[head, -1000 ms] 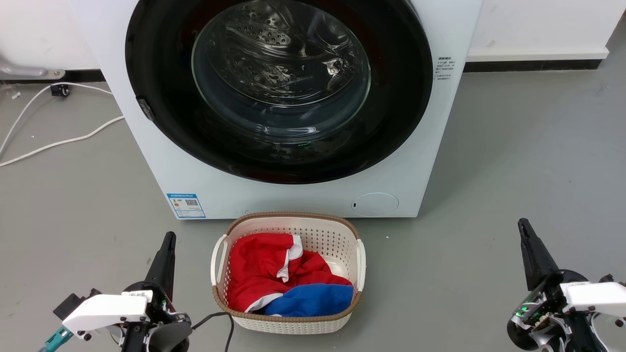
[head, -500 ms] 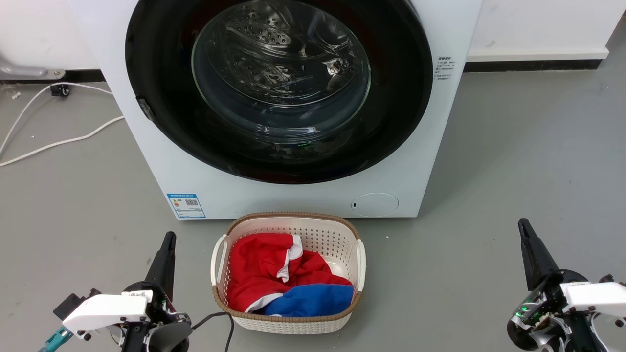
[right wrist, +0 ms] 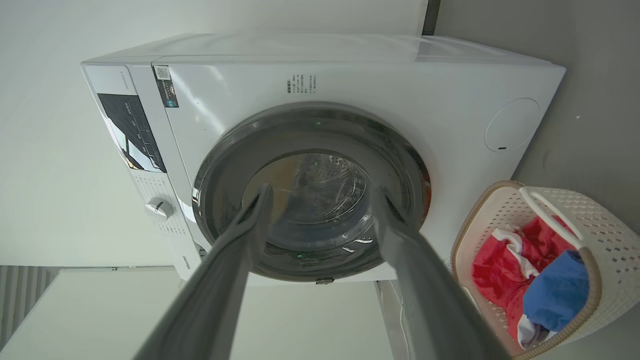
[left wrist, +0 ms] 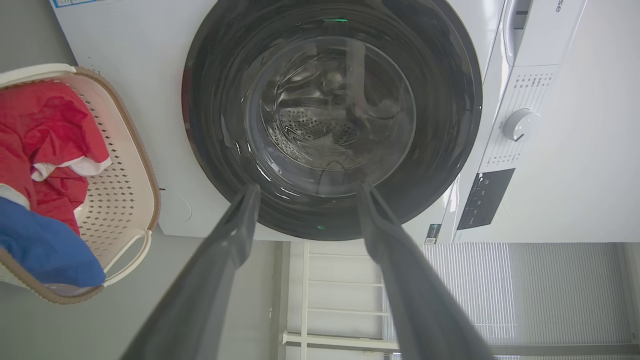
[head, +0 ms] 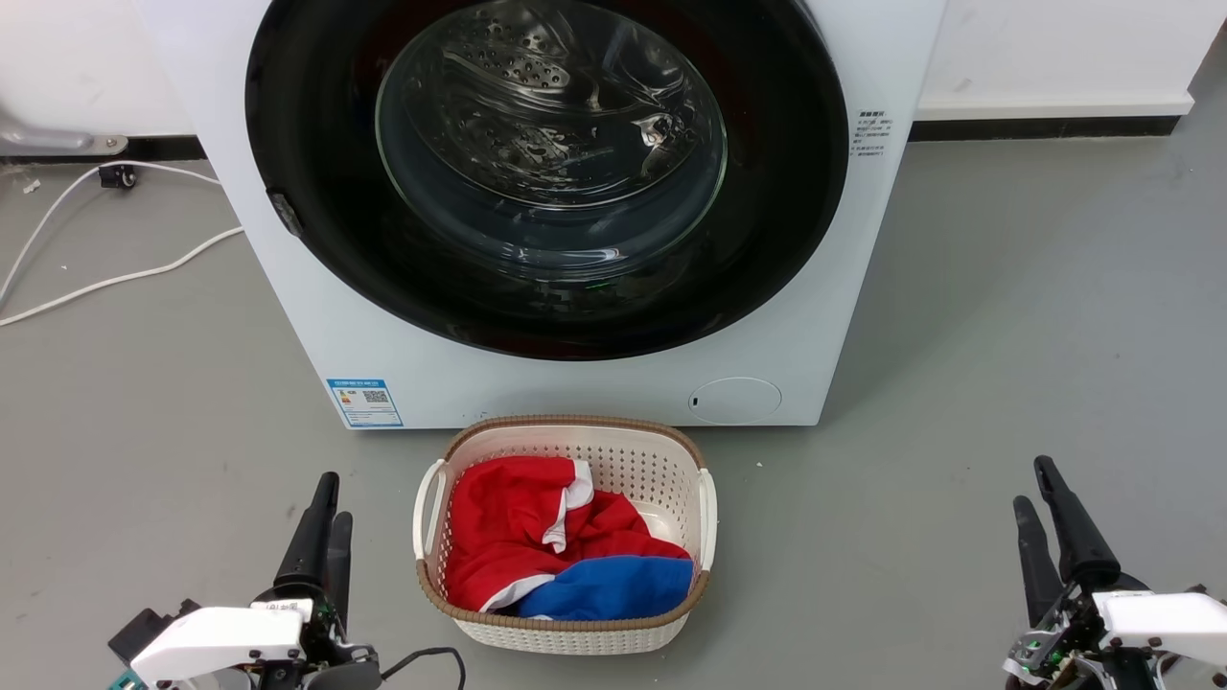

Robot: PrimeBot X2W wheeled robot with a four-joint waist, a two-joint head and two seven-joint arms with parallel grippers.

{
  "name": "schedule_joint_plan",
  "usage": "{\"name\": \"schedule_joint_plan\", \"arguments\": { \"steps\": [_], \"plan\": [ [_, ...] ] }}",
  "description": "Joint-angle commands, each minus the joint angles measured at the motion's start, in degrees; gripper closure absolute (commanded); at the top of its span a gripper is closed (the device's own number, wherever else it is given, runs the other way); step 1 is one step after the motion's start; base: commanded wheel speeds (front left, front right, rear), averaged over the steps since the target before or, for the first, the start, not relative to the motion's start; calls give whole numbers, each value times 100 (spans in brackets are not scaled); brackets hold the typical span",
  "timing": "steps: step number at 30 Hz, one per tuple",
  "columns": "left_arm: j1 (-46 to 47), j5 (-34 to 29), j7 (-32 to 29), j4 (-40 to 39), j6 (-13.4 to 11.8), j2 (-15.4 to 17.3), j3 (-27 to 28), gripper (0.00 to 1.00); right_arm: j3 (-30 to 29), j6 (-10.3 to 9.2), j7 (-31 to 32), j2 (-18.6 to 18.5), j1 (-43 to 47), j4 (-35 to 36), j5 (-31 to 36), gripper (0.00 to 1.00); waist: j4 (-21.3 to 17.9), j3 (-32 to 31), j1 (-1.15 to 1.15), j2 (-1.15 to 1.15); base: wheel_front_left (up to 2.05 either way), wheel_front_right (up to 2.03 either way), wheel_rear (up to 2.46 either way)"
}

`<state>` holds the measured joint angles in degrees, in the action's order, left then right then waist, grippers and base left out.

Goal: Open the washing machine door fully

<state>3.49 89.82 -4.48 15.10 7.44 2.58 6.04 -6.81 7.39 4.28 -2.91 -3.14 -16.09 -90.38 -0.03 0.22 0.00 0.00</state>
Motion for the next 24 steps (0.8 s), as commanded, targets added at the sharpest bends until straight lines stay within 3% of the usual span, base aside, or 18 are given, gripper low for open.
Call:
{"name": "schedule_joint_plan", "arguments": {
  "steps": [1, 8, 24],
  "plan": [
    [65, -138, 54, -136, -16, 16, 17, 0, -43, 5, -53, -17, -51, 124, 105, 0, 0, 1, 0, 0, 0, 0, 0],
    [53, -918, 243, -448, -173, 18, 21, 0, -185, 6, -239, -16, -2, 355, 840, 0, -2, 12, 0, 0, 0, 0, 0],
    [-60, -3442, 665, -1028, -659, 36, -389, 0, -72, 8, -660, -13, 248, 1309, 3563, 0, -5, 49, 0, 0, 0, 0, 0]
  ]
}}
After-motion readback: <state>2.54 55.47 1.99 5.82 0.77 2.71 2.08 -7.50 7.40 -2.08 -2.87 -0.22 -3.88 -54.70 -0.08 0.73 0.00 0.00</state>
